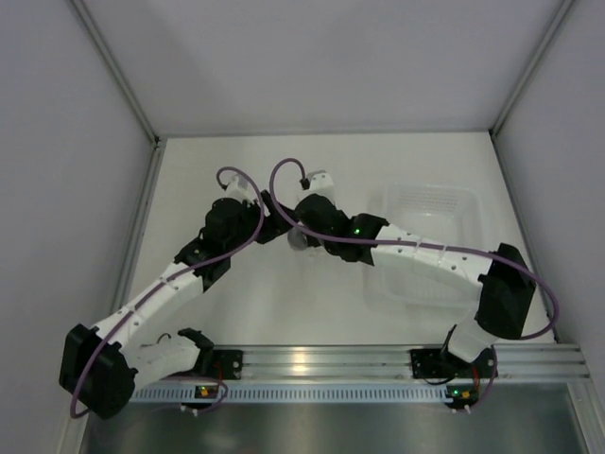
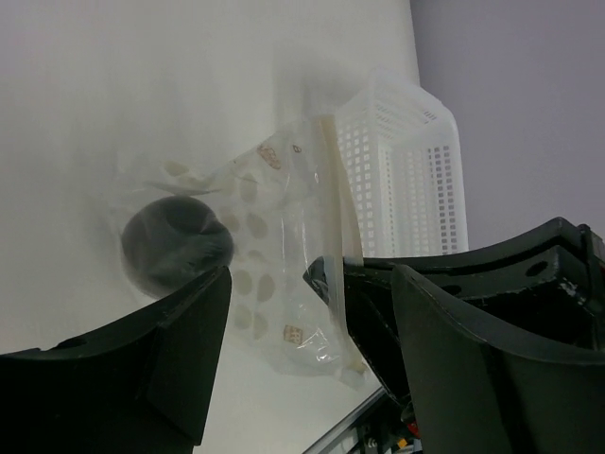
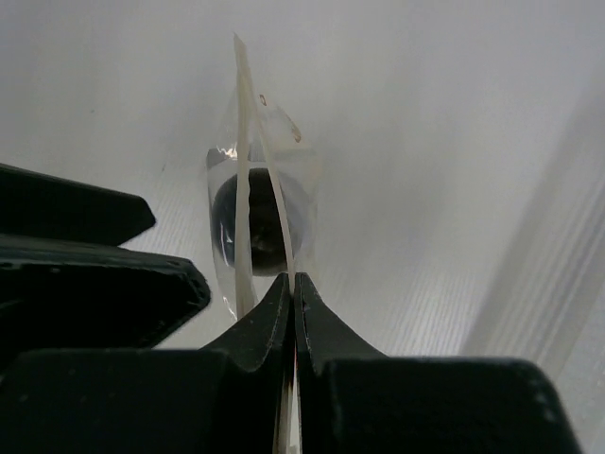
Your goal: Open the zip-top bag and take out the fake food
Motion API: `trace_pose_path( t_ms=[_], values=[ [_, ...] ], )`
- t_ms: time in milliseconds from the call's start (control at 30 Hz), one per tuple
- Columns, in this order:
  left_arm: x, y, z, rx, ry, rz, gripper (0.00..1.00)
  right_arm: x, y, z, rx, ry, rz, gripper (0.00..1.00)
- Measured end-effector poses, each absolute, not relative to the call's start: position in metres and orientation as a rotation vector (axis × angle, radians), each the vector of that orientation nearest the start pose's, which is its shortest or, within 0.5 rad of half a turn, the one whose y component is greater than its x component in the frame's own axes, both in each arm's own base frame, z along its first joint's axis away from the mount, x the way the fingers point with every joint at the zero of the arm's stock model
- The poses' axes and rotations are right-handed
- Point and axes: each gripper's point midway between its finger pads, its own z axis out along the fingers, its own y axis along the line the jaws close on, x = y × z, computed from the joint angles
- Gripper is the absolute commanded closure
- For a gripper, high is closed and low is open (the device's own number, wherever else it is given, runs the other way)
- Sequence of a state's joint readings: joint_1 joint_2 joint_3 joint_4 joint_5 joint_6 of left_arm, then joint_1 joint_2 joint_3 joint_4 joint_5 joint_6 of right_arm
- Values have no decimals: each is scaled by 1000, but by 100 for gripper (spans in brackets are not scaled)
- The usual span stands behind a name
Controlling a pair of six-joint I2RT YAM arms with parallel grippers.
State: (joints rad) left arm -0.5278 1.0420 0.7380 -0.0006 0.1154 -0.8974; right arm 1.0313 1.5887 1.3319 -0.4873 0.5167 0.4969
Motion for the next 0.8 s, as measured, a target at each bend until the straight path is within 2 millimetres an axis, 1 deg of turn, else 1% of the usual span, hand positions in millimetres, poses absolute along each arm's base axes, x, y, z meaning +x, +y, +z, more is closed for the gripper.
trace_pose_path(
  t_ms=[67, 133, 200, 267, 367, 500, 633, 667, 733, 767, 800],
  values=[
    [288, -233, 219, -296, 2033, -1072, 26, 281, 335, 187, -323, 2177, 270, 100],
    [290, -237, 212, -303, 2057, -1080, 33, 282, 340, 187, -316, 2170, 291, 100],
    [292, -240, 204, -315, 2081, -1080, 43, 282, 342, 186, -317, 2170, 298, 100],
    [293, -241, 197, -326, 2100, -1076, 45, 283, 344, 183, -320, 2175, 297, 100],
    [293, -240, 187, -339, 2116, -1062, 45, 283, 345, 174, -329, 2190, 284, 100],
    [296, -241, 176, -350, 2138, -1040, 45, 283, 347, 169, -339, 2202, 280, 100],
    [299, -243, 158, -354, 2181, -1011, 52, 283, 347, 168, -340, 2204, 277, 100],
    [300, -243, 153, -357, 2193, -1001, 55, 283, 347, 169, -343, 2205, 273, 100],
    [300, -245, 143, -355, 2224, -984, 64, 286, 350, 171, -338, 2199, 278, 100],
    [299, -246, 138, -348, 2237, -977, 74, 287, 351, 172, -337, 2196, 280, 100],
    [298, -247, 135, -345, 2248, -973, 77, 288, 352, 174, -337, 2193, 278, 100]
  ],
)
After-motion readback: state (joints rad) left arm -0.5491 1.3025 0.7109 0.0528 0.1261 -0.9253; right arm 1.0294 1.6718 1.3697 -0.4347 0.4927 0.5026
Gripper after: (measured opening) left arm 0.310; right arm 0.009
